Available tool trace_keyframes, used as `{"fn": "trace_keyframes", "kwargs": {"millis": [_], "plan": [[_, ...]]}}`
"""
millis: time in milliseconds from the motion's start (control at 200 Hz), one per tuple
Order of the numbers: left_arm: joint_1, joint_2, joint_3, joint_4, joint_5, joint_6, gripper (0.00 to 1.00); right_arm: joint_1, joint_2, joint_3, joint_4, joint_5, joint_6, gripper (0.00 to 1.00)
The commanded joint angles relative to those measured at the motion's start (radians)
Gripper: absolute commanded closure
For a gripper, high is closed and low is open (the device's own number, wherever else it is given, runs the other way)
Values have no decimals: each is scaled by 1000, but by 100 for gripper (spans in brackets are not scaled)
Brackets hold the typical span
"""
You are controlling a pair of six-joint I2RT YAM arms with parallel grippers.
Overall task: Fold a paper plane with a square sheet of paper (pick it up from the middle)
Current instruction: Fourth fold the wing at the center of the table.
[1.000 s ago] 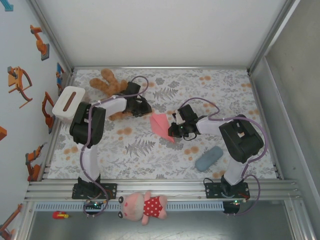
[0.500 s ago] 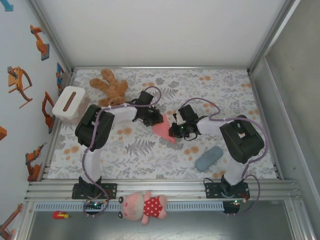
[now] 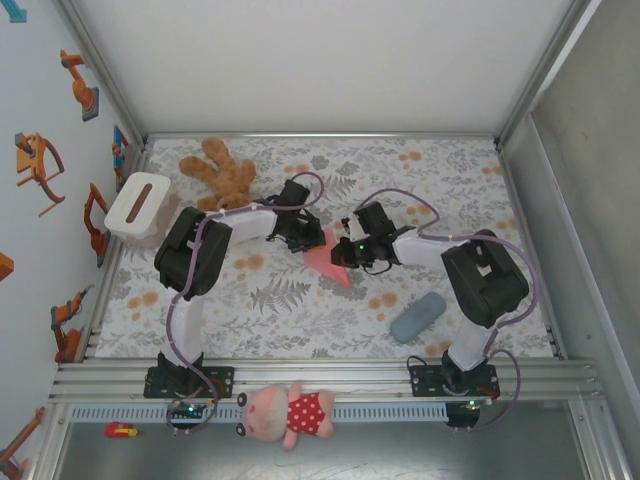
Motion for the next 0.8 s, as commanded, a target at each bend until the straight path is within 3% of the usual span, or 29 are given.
{"fn": "trace_keyframes", "kwargs": {"millis": [0, 481, 796], "plan": [[-5, 48, 6, -99, -65, -14, 89, -3, 45, 31, -11, -14, 9, 99], [-8, 110, 58, -266, -213, -45, 90, -5, 30, -2, -197, 37, -46, 100], [-8, 125, 57, -267, -209, -43, 91, -6, -75, -104, -214, 49, -33, 100]]}}
